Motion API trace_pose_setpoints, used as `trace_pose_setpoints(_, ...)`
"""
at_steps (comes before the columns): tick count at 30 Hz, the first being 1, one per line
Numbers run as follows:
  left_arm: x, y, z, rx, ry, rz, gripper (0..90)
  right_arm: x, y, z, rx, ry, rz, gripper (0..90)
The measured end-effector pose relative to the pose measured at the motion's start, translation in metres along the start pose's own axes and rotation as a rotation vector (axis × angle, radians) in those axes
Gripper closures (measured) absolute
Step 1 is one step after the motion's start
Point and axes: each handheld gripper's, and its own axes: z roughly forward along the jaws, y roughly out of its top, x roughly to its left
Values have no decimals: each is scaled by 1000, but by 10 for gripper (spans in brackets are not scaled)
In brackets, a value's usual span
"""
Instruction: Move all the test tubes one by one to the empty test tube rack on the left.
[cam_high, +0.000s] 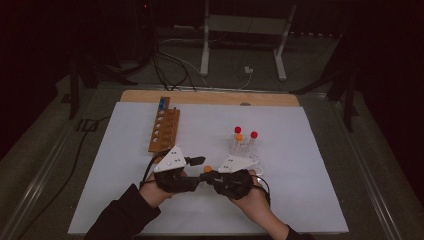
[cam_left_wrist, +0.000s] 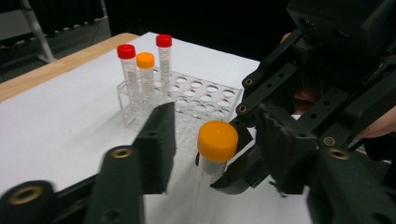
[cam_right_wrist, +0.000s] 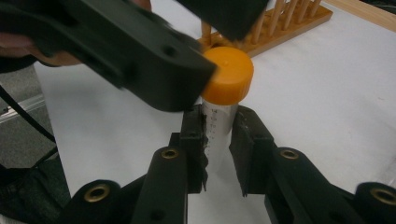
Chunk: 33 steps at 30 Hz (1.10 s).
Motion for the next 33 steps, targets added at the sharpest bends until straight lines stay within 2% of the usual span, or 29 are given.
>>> trace_pose_setpoints(3,1,-1,3,12,5,9,596,0,0,0,2,1,-1,755)
trace_pose_setpoints(8,1,-2,4,21,-11,28,701,0,0,-1,-1,-1,1,755)
trace_pose_setpoints(14,1,-1,5,24,-1,37,718,-2,0,0,-3,3,9,754)
trace_pose_setpoints(18,3,0,3,16,-9,29,720,-2,0,-1,-17,11,15,745)
trace_pose_setpoints(19,4,1,2,17,-2,32,720,-3,0,-1,-23,13,17,731)
trace_pose_setpoints(22,8,3,-1,11,23,38,721,-3,0,-2,-24,10,12,611)
trace_pose_setpoints(27,20,9,-11,-5,67,35,721,-7,0,-8,-59,2,27,464)
trace_pose_setpoints(33,41,17,-29,-21,141,17,720,-12,1,-16,-110,8,62,300)
